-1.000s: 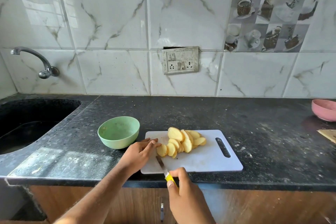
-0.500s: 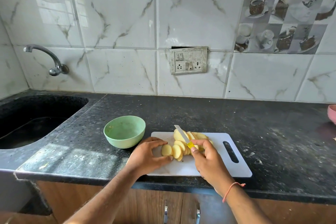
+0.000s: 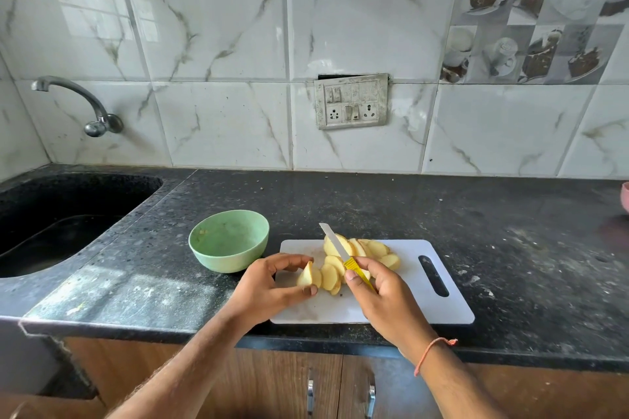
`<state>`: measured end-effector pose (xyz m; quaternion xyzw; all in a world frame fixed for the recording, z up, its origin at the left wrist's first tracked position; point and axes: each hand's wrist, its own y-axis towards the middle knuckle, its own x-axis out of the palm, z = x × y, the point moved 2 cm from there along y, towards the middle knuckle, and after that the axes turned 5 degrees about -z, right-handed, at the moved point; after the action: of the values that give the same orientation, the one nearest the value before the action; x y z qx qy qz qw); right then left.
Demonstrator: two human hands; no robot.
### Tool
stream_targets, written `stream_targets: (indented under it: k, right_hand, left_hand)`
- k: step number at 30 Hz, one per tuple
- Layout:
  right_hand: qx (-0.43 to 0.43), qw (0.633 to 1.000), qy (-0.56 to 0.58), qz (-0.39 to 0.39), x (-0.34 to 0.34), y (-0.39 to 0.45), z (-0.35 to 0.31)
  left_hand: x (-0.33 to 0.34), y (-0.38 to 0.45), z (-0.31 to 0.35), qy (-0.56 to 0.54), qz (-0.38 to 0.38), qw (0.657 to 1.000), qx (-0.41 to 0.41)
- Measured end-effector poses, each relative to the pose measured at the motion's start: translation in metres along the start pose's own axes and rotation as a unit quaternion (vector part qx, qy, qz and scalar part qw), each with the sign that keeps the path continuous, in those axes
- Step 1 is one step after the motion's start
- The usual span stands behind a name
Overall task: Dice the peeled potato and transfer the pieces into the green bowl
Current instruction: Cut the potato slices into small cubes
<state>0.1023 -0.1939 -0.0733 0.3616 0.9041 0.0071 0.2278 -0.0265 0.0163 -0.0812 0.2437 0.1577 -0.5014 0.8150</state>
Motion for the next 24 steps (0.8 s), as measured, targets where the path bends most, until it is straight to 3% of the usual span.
stream_targets:
  k: [11,15,24]
  right_hand:
    - [0.005,0.999,0.047,0.013,-0.002,-0.005,-0.004]
    - [0.008,0.996,0.079,0.03,-0.004,-0.003,-0.001]
    - [0.009,0.969,0.241,0.055,-0.013,-0.012,-0.008]
  left_hand:
    - [0.005,0.004,-0.006,0.11,0.053,0.991,-0.059]
    - [0.009,0.008,-0.007,0.209,0.025,0.977,-0.038]
    - [0.01,0.006,-0.005,0.234,0.04,0.971,-0.009]
